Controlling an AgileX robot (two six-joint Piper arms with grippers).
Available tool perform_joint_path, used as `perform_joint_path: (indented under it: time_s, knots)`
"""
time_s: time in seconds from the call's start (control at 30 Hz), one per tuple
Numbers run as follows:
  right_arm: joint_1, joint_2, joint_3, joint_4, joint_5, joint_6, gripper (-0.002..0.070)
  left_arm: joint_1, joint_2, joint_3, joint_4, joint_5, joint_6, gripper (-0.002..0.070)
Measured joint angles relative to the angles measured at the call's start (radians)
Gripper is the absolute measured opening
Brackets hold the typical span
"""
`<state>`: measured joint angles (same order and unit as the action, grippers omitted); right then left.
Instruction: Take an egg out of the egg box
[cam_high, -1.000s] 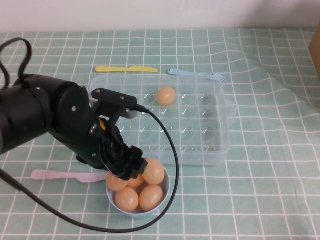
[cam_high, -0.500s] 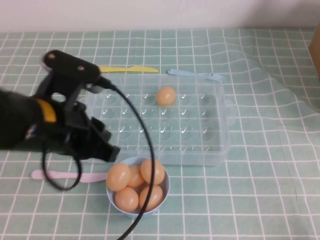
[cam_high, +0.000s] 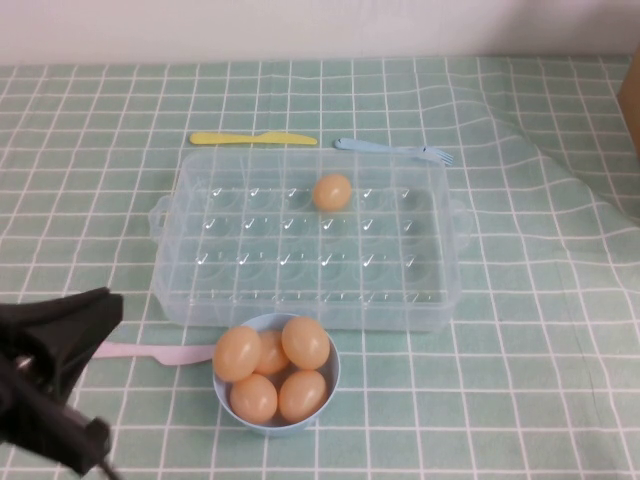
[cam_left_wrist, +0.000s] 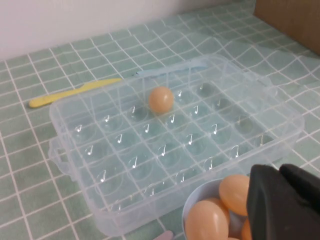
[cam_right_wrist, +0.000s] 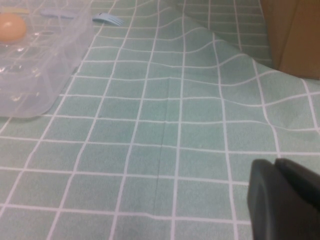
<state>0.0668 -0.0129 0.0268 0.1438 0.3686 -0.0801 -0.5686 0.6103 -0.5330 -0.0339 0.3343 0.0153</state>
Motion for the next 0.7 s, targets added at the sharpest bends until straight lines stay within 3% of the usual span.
perform_joint_path:
  time_s: [0.4, 0.5, 0.7]
  knots:
    - [0.0, 0.0, 0.0, 0.0, 0.0, 0.0, -0.0017, 0.0, -0.114, 0.059, 0.011, 0.047, -0.004, -0.0002]
    - [0.0, 0.0, 0.0, 0.0, 0.0, 0.0, -0.0017, 0.0, -0.114, 0.118, 0.011, -0.064, 0.025, -0.0002]
    - [0.0, 0.0, 0.0, 0.0, 0.0, 0.0, -0.0017, 0.0, -0.127, 0.344, -0.011, -0.554, 0.115, -0.0002]
